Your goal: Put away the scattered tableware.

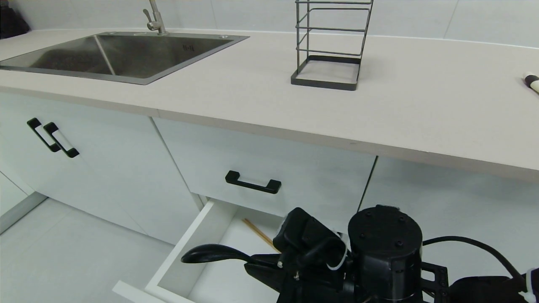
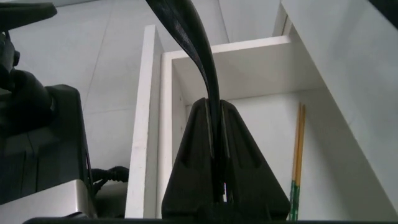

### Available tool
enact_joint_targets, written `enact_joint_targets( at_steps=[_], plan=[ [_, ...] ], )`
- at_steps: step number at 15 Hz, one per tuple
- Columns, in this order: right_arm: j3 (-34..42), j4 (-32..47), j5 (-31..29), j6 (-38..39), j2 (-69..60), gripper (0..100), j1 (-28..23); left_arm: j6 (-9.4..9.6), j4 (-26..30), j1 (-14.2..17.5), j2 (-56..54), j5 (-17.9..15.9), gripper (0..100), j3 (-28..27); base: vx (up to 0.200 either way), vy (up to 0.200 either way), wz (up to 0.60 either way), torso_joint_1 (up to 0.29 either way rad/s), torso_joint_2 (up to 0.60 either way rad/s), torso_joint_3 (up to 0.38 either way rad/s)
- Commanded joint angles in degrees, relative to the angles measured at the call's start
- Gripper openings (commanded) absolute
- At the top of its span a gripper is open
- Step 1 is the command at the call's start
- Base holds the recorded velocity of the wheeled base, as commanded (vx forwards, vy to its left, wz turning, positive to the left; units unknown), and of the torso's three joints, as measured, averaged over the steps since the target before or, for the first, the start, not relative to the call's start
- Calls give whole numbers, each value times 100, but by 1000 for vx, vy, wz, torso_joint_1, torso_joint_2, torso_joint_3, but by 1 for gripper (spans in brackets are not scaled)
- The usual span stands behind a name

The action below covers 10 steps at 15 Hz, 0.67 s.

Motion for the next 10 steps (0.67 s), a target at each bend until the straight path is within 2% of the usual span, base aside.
enact_joint_targets(
  at_steps=[1, 7, 10],
  plan=[
    [-109, -6, -58, -4, 238, 0, 73, 2, -1, 1, 0, 1, 100, 1, 0, 0, 0, 0, 0, 0],
    [-654, 11, -120, -4, 765, 0, 117, 2, -1, 1, 0, 1, 100, 1, 0, 0, 0, 0, 0, 0],
    [-733, 143, -348, -4, 924, 0, 126, 2, -1, 1, 0, 1, 100, 1, 0, 0, 0, 0, 0, 0]
  ],
)
